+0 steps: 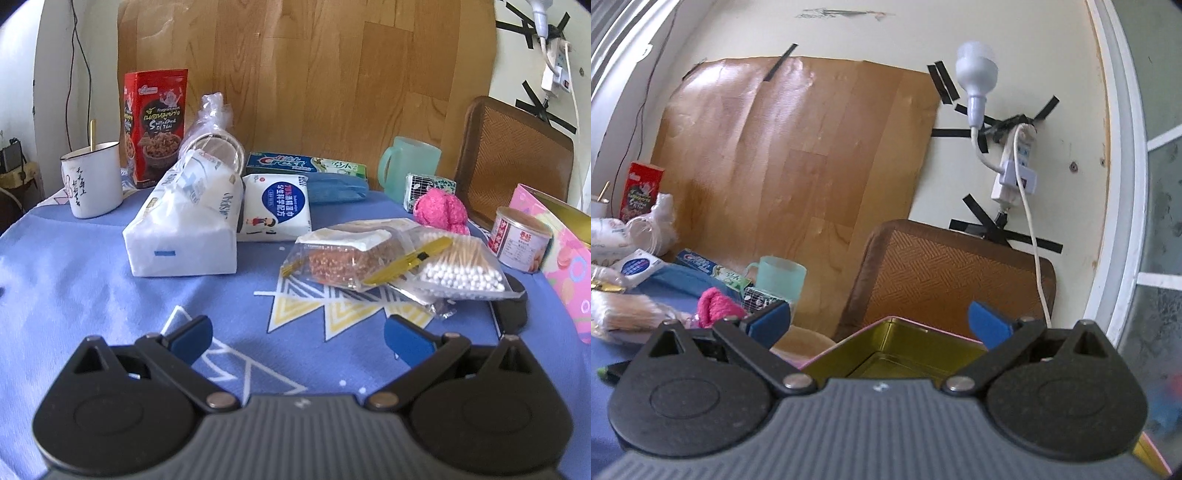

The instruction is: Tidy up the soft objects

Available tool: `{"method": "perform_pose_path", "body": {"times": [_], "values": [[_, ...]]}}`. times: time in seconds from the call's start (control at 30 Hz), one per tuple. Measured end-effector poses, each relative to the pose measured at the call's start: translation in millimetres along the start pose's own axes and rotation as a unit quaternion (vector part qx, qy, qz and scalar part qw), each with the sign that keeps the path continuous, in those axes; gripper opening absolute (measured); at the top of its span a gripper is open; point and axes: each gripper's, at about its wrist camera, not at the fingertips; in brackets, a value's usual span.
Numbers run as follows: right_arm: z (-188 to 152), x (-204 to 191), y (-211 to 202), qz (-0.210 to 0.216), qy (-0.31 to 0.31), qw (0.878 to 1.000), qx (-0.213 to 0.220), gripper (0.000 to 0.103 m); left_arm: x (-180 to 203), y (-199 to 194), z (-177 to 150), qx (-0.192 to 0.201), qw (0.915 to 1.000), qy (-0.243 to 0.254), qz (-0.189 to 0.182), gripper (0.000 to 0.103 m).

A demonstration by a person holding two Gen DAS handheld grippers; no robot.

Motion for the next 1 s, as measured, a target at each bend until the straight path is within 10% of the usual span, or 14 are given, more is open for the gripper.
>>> {"method": "perform_pose_path", "body": {"times": [0.13, 0.27, 0.5, 0.63, 1.0], "values": [[16.6, -10.3, -26.6, -0.053, -0.023, 0.997, 0.044, 0.103, -1.7, -1.1, 0.5, 0.004, 1.0000, -0.002, -0.009, 0.103], [30.8, -28.3, -67.0, -0.002, 0.024, 0.999, 0.047, 0.103, -3.1, 1.2, 1.8, -0.001, 0.9999, -0.008, -0.012, 0.103], [20.4, -83.0, -78.0, 0.150, 0.039, 0.981, -0.116, 0.093, -5.5, -4.1, 0.0, 0.016, 0.9996, -0.013, -0.018, 0.103], [12.2, -109.4, -56.6, 0.158, 0.002, 0.970, -0.183, 0.064, -2.3, -7.5, -1.1, 0.025, 0.9994, -0.003, -0.022, 0.103], [12.7, -131.0, 0.2, 0.139, 0.080, 0.939, -0.304, 0.067, 7.0, -16.6, -4.4, 0.048, 0.9968, 0.032, -0.055, 0.092]]}}
Point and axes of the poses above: each gripper's, at about its wrist camera, not at the fingertips, and y roughly the way its jaws point, x to its right, z to its top, and after that the axes turned 13 degrees about -z, right-handed
